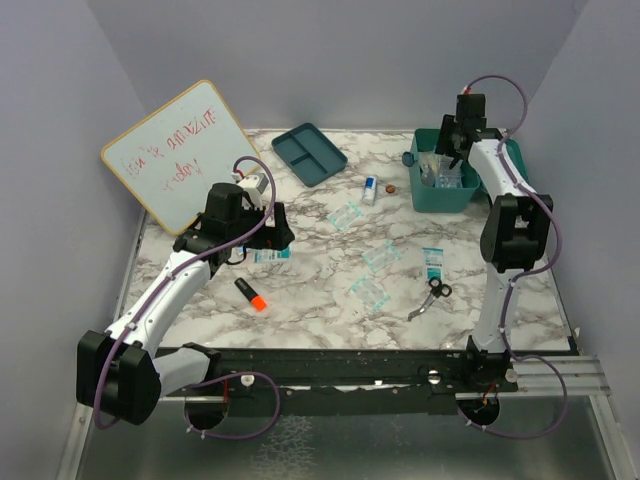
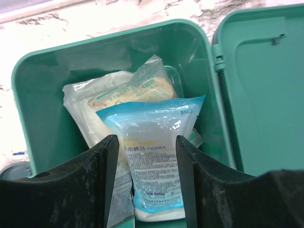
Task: Organize the medicine kit
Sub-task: Place the medical item at the medicine box, then pick up the scissors from the center of the board.
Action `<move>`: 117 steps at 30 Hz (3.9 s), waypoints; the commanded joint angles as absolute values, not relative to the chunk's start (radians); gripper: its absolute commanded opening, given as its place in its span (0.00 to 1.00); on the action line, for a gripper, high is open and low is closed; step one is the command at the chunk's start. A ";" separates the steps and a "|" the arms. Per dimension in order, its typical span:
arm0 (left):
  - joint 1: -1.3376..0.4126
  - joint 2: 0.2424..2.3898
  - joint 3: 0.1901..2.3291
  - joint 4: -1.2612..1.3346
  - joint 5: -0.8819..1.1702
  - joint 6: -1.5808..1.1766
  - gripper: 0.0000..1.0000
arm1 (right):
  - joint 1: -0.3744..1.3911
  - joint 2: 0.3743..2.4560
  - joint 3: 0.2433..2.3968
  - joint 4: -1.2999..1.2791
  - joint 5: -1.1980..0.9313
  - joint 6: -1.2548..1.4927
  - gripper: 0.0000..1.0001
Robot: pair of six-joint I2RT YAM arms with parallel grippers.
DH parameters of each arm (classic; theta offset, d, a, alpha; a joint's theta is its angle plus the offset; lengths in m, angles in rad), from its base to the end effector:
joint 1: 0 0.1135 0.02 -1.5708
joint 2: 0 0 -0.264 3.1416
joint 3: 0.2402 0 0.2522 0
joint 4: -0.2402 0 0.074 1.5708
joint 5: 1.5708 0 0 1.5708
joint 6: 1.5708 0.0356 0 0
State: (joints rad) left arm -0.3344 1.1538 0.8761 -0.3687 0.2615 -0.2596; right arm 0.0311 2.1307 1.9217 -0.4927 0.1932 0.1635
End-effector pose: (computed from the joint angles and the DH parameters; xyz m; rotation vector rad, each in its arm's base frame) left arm 0.2347 -0.0913 0.2801 0.2322 2.2499 -0.6129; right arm 0.4955 0.0086 0.2747 0.2506 2.2455 -0.1159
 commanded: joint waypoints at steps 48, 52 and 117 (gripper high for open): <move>-0.337 1.105 0.863 -0.408 0.078 -0.301 0.99 | 0.068 1.495 1.337 -0.542 -0.123 0.392 0.56; -0.337 1.097 0.860 -0.405 0.081 -0.299 0.99 | 0.075 1.370 1.189 -0.559 -0.119 0.442 0.56; -0.337 1.067 0.857 -0.400 0.085 -0.296 0.99 | 0.077 1.458 0.733 -0.661 0.128 0.892 0.30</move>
State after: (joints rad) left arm -0.3344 1.0863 0.8726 -0.4015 0.0959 -0.2947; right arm 0.0757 1.4364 0.7494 -0.6922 0.1005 0.8997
